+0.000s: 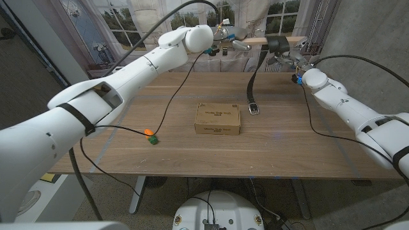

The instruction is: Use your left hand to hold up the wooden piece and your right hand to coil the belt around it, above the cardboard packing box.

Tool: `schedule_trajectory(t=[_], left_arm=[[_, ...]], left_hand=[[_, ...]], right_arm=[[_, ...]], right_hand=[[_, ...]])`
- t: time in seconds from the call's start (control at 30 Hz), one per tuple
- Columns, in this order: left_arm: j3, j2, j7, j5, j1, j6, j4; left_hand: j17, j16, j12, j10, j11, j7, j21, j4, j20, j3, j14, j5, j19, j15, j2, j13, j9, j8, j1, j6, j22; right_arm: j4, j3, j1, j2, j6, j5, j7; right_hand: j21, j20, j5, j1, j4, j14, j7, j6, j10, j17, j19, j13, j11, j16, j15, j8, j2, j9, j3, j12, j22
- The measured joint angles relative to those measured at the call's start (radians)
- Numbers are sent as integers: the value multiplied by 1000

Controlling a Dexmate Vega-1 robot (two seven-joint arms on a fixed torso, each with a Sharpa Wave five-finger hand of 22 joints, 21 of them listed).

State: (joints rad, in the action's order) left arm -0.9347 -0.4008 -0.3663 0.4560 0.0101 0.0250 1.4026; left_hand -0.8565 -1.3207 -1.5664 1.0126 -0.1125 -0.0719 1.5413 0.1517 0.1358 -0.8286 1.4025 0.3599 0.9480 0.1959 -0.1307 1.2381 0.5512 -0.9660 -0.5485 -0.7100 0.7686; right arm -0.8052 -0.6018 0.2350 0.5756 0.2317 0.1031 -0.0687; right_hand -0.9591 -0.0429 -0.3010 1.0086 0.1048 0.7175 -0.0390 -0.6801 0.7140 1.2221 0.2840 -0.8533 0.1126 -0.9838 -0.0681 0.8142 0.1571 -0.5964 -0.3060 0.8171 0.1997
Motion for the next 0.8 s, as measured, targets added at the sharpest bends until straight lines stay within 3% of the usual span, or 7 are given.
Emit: schedule_trajectory(t=[0.33,0.8], left_arm=[[-1,-6,-46,-1,1,-15,7],[-20,1,-97,-1,28,-16,-28]], left_hand=[[4,-4,0,1,0,0,0,2,0,-2,0,0,0,0,3,0,-4,0,3,0,-5],[4,-4,0,-3,-2,2,0,2,0,-2,0,0,0,0,5,0,-9,-8,5,2,-9]], right_arm=[[12,11,-39,2,50,18,1],[-76,62,-45,43,116,53,22]], right_hand=[[0,0,0,5,1,0,0,0,0,0,0,-1,0,0,0,4,5,0,2,4,0],[-8,0,1,5,1,0,-4,4,-1,0,0,-1,1,0,0,4,5,4,2,4,-5]])
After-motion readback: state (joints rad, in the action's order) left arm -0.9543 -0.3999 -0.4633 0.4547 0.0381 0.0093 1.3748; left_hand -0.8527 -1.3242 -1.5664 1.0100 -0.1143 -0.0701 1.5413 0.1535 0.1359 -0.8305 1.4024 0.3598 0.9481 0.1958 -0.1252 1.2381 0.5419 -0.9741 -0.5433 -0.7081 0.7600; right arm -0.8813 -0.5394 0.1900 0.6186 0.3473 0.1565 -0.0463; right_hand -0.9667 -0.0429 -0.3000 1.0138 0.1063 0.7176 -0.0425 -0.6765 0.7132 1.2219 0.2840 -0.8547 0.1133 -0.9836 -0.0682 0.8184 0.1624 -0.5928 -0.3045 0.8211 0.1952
